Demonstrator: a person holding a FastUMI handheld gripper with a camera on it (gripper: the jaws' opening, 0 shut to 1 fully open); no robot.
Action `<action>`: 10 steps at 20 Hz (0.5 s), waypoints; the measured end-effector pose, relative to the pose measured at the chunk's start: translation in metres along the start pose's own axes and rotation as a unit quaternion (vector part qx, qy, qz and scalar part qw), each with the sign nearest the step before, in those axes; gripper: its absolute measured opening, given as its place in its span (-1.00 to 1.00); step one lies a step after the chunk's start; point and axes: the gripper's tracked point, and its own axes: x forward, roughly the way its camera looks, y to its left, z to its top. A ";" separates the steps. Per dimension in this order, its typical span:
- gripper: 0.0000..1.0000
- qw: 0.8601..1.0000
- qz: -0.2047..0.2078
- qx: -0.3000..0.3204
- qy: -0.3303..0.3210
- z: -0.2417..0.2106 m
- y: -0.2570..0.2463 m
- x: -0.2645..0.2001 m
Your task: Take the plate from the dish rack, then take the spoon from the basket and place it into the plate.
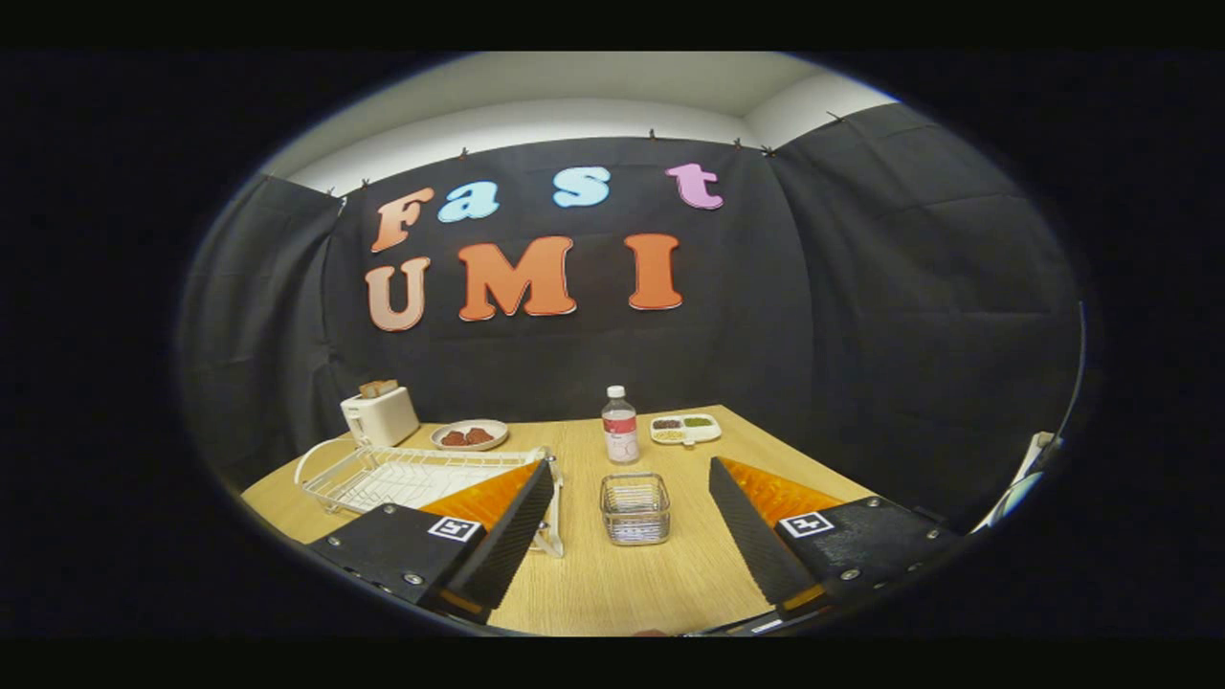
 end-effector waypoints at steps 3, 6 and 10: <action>0.95 1.000 0.000 -0.001 0.001 -0.003 0.002 0.000; 0.94 1.000 0.000 -0.005 -0.002 -0.002 0.005 -0.001; 0.95 1.000 0.001 -0.009 -0.010 0.000 0.008 -0.003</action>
